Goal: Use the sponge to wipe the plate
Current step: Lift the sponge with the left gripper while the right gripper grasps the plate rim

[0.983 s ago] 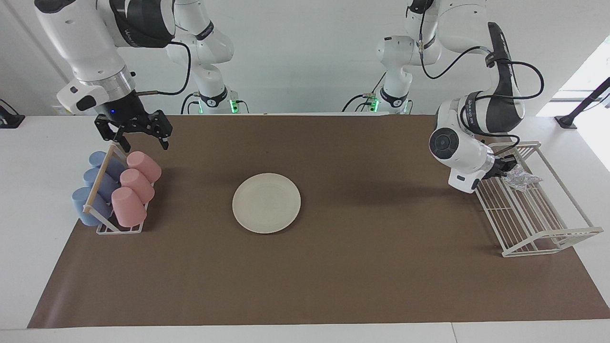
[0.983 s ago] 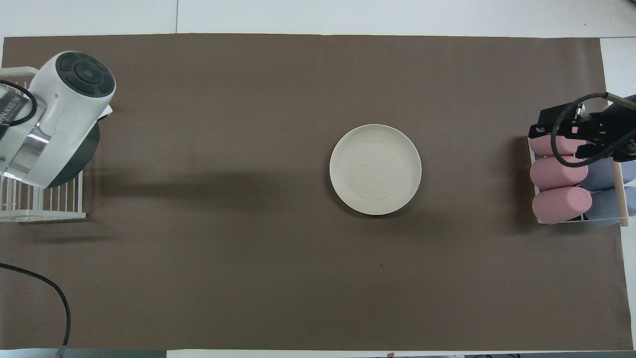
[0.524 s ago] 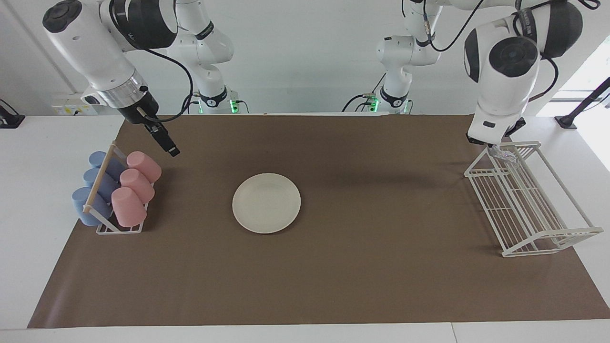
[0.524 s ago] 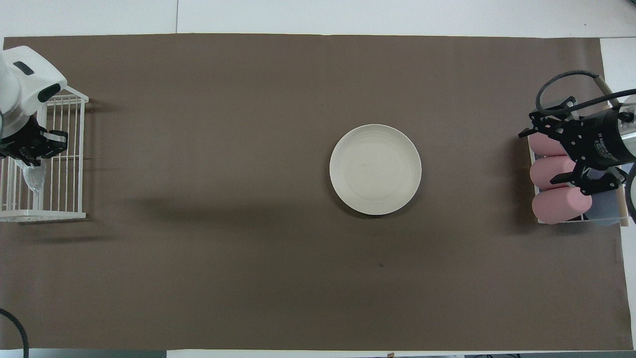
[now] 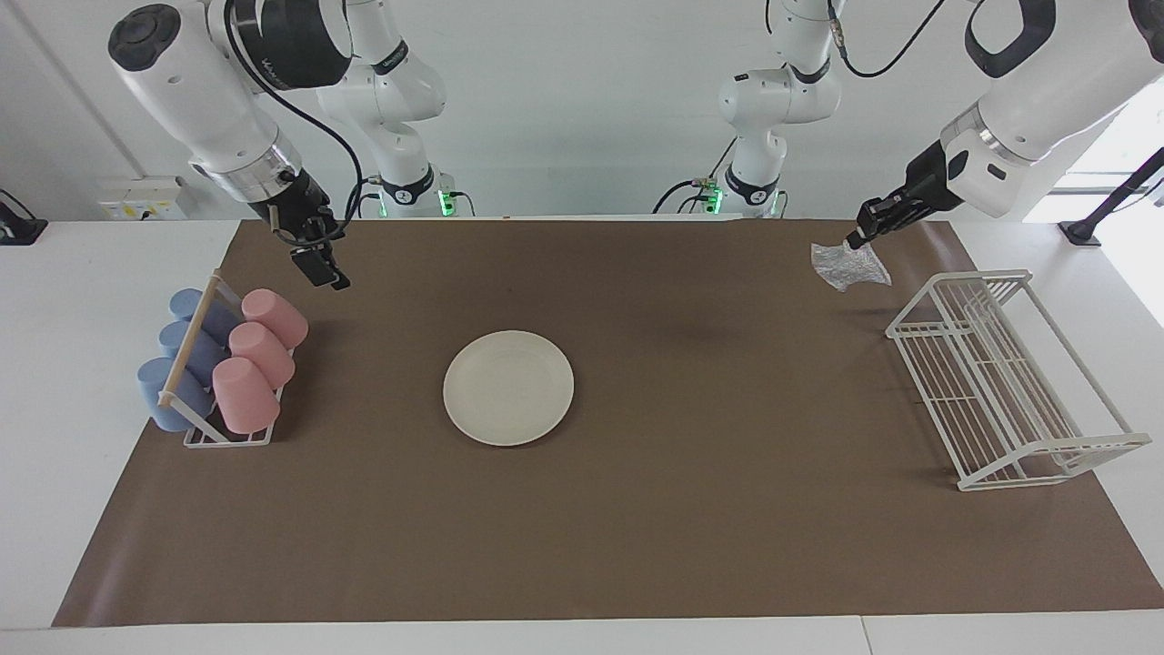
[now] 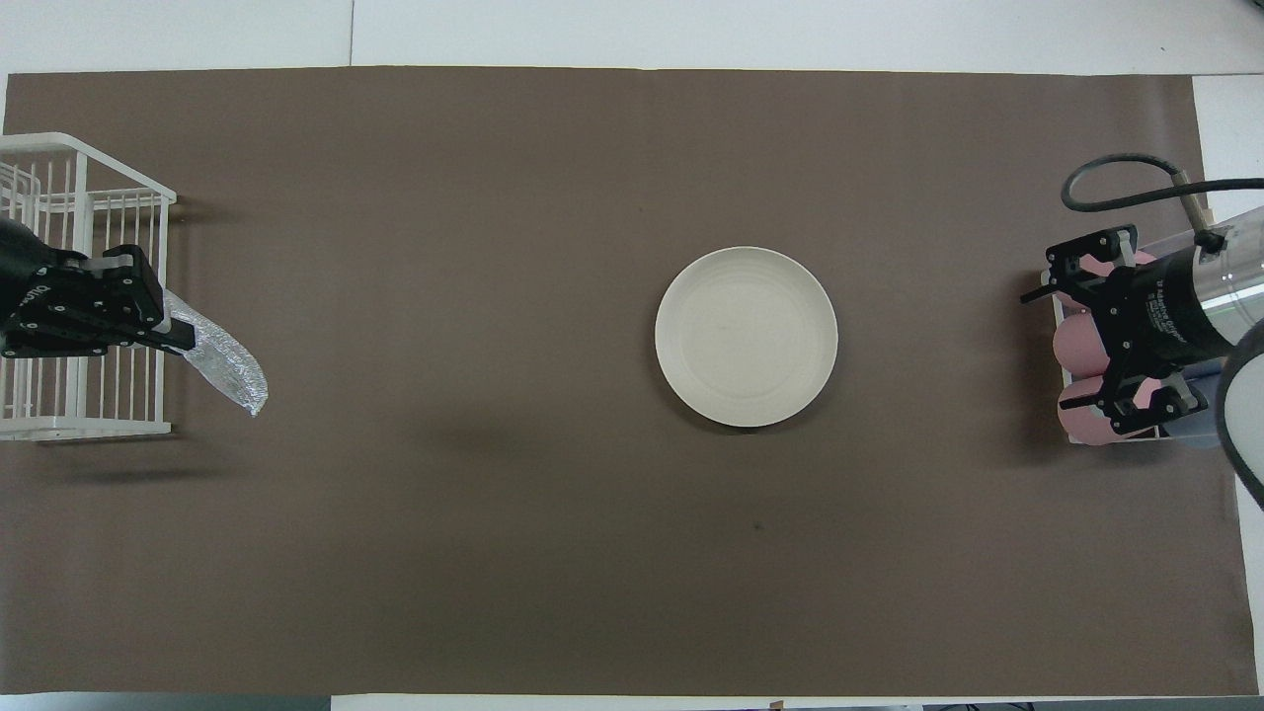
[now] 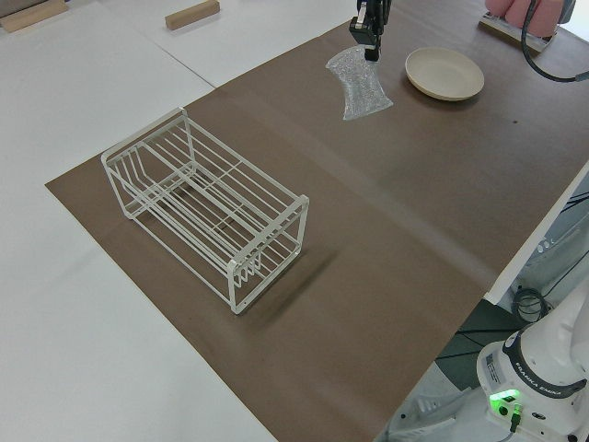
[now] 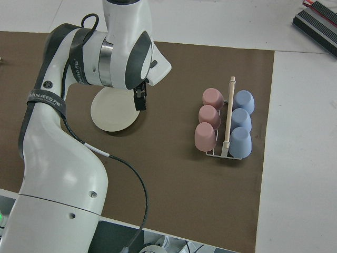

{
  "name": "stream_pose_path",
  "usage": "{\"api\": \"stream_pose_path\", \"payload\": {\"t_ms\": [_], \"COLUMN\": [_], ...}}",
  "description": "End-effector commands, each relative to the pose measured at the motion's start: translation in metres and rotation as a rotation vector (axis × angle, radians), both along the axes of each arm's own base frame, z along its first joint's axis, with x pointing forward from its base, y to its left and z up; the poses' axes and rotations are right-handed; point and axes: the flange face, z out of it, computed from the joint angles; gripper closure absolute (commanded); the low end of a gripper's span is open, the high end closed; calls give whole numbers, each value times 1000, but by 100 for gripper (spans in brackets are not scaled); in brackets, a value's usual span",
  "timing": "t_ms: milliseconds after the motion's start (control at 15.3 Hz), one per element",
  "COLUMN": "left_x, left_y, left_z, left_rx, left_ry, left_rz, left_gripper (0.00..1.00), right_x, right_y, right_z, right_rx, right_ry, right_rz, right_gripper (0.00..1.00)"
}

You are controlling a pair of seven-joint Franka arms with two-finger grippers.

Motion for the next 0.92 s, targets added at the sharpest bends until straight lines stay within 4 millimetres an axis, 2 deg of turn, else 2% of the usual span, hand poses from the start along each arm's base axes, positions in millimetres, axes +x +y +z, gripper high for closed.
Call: {"api": "stream_pose_path", "payload": {"t_ms": [0,197,262,328,393,524,590,655,786,852], "left_x": [-27,-51,-59,-68,-75,-87,-94,-100,-115,-121], "left_y": [0,-17,-21,-31,-40,-46,-56,-71,-95,-101], "left_z": [-21,-46,-53,-59,-65,-82,-88,-95,-107,-110], "left_rx": [-184,-358,-410,-462,-498,-597,-632,-660,-701,-742], "left_ry": [4,-13,-19,-35,-41,-64,-76,-90,-122,-144], "left_rz": [110,211,245,246,239,215,189,180,167,156], "left_gripper": [100,100,100,100,100,100,100,100,100,100], "right_x": [-9,-4,-5,-6,-6,-7,-6,-4,1,8], "right_y": [7,9,18,37,44,75,89,112,176,194], "right_z": [-3,-1,0,0,1,4,8,8,-6,-13], "right_rx": [12,11,10,8,8,10,19,35,71,83], "right_ry": [-9,-42,-45,-48,-57,-76,-86,-108,-133,-154], "right_rz": [-35,-55,-37,-6,5,15,-3,-11,-51,-61], "right_gripper": [0,0,0,0,0,0,0,0,0,0]}}
